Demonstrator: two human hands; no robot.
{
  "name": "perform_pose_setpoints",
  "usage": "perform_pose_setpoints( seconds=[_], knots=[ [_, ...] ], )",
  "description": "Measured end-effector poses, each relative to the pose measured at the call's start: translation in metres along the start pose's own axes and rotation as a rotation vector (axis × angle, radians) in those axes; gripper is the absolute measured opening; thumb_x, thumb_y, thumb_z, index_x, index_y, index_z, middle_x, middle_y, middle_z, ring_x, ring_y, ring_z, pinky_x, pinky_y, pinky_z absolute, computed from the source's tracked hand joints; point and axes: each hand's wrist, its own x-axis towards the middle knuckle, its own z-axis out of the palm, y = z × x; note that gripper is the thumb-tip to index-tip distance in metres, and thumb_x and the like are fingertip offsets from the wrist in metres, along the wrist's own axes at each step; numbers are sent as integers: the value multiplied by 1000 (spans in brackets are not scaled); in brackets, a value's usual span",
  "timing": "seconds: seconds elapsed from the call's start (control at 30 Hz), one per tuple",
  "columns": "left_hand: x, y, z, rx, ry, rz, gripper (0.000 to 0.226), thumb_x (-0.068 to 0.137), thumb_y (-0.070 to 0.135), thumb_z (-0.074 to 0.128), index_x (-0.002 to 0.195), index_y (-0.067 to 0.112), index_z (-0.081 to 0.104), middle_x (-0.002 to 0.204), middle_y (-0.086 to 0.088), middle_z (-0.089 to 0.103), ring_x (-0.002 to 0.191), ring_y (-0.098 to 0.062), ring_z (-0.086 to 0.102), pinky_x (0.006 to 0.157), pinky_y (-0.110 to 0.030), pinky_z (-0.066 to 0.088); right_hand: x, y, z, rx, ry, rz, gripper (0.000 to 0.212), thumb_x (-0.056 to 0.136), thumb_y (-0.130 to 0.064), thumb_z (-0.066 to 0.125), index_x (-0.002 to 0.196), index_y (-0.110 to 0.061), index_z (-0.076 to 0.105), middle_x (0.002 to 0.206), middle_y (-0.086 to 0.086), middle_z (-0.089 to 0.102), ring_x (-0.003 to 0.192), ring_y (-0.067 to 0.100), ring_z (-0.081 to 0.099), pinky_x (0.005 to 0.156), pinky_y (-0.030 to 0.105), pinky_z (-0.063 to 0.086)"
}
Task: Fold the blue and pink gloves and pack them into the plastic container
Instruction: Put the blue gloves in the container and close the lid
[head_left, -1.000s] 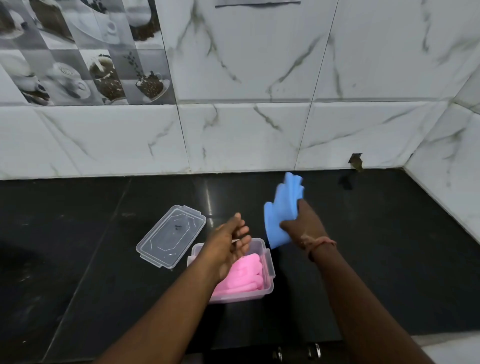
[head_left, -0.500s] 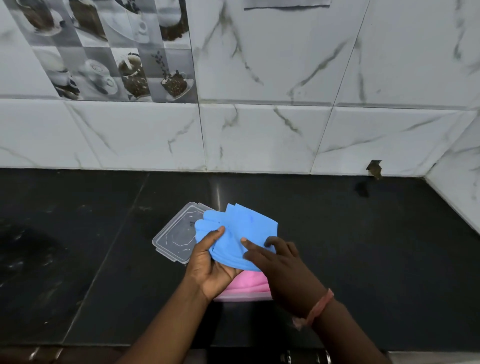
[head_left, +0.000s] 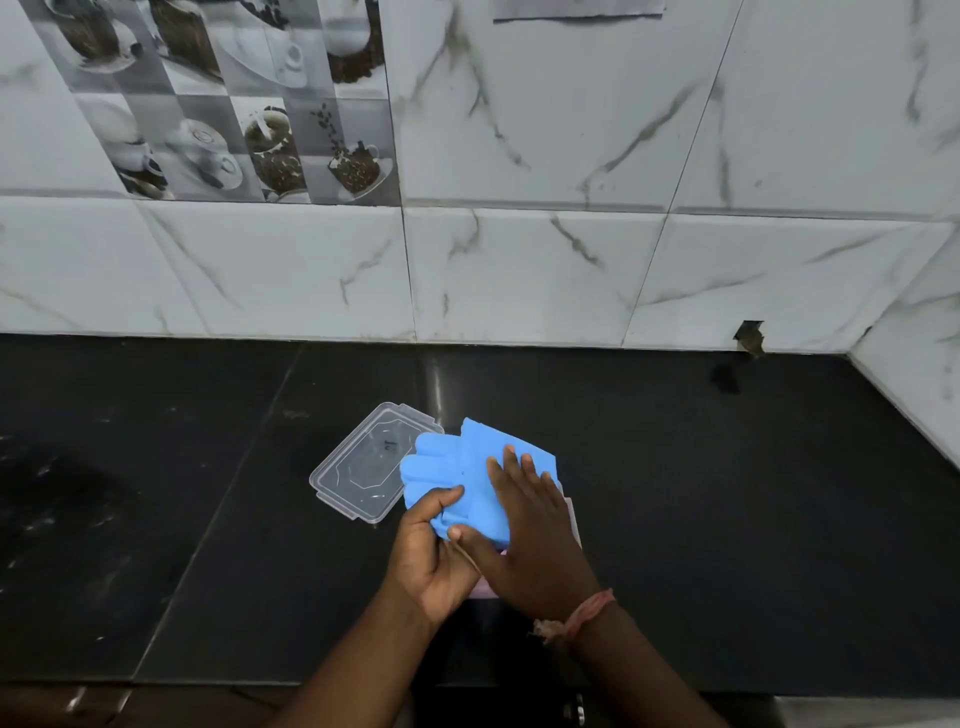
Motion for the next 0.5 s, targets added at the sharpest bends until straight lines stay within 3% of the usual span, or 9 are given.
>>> perform_pose_setpoints(
  seconds=[0.07,0.13,0.2,0.27,0.37,0.43,0.5],
  knots=[
    [-1,-3,-3,16,9,-8,53,92,12,58,145,6,57,145,-20,60,126,-38,65,100,-53,56,-1,-2,4,-114,-16,-61,83,91,-58,41,154,-10,17,163,7,6,150,19,-5,123,40,-3],
    [-2,-3,-5,22,10,-10,54,92,12,57,146,6,56,146,-20,59,129,-38,63,105,-54,53,1,-4,0,-101,-97,-104,78,95,-47,41,154,-4,12,162,13,-1,150,25,-9,123,42,-2],
    [-1,-2,-7,-7,8,5,56,91,9,54,147,6,54,148,-20,57,136,-38,57,108,-54,50,3,-3,-7,-66,-151,-159,66,100,-33,43,151,0,19,161,18,5,150,29,-3,123,41,-1],
    [-2,-1,-8,-61,-12,11,56,92,4,51,148,5,53,150,-21,56,138,-38,54,104,-51,54,5,-1,-13,20,-117,-164,52,103,-23,42,148,1,30,159,17,18,150,27,10,122,31,-2],
    [-4,-3,-8,-85,-46,-6,52,94,3,49,146,4,56,150,-22,55,132,-40,59,106,-54,51,8,-8,-12,252,116,47,41,103,-21,43,142,-8,46,151,5,42,141,8,32,116,9,8],
    [-2,-8,-7,-68,-44,6,52,95,3,50,147,7,55,149,-20,57,130,-39,61,110,-55,48,14,-15,-8,345,217,154,39,103,-21,44,140,-10,50,147,3,47,139,9,37,118,16,17],
    [1,-12,-5,-58,-53,10,51,96,6,54,147,8,55,146,-19,60,130,-37,63,112,-55,47,19,-16,0,269,189,106,42,103,-22,42,142,-6,46,151,7,41,144,18,32,122,31,18]
  ],
)
